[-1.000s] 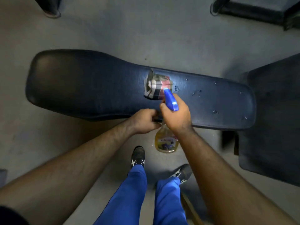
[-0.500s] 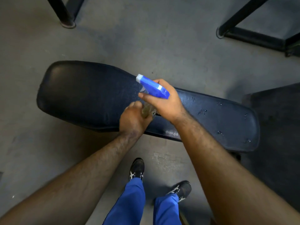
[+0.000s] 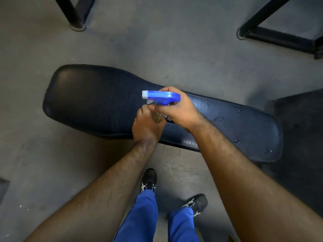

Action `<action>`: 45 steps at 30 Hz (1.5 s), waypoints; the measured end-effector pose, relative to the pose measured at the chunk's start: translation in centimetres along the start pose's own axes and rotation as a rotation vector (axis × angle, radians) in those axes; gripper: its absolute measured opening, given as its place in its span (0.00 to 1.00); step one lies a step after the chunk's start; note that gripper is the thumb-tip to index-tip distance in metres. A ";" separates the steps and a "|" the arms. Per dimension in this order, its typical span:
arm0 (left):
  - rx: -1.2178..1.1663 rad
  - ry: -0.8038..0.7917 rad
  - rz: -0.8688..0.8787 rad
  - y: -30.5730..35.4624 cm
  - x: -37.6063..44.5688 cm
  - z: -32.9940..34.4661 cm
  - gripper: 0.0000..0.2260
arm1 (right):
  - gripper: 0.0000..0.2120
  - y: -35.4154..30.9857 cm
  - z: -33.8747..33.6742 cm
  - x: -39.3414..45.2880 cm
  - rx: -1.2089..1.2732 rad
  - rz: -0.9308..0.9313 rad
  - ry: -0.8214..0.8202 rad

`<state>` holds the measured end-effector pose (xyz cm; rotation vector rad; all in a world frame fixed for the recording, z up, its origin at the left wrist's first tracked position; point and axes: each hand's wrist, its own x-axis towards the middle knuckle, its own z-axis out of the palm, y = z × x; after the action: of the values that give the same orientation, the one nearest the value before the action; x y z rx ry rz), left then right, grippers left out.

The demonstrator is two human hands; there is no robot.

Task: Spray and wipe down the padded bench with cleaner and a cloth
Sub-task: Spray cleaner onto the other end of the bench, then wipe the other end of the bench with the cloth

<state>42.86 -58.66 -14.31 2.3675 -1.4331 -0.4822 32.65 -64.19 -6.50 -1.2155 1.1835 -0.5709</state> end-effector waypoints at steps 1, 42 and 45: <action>-0.015 0.001 -0.019 0.2 0.0 -0.1 0.17 | 0.17 0.2 -0.1 0.0 0.005 0.009 0.004; 0.194 0.016 0.257 -0.8 -6.6 15.6 0.29 | 0.18 18.7 -6.7 6.7 -0.840 -0.360 0.069; 0.240 0.022 0.270 -1.4 -6.8 16.9 0.29 | 0.21 19.6 -6.4 7.9 -0.987 -0.449 0.000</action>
<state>33.41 -53.75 -29.13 2.2918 -1.8556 -0.2232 24.92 -67.39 -26.91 -2.3548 1.2236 -0.2868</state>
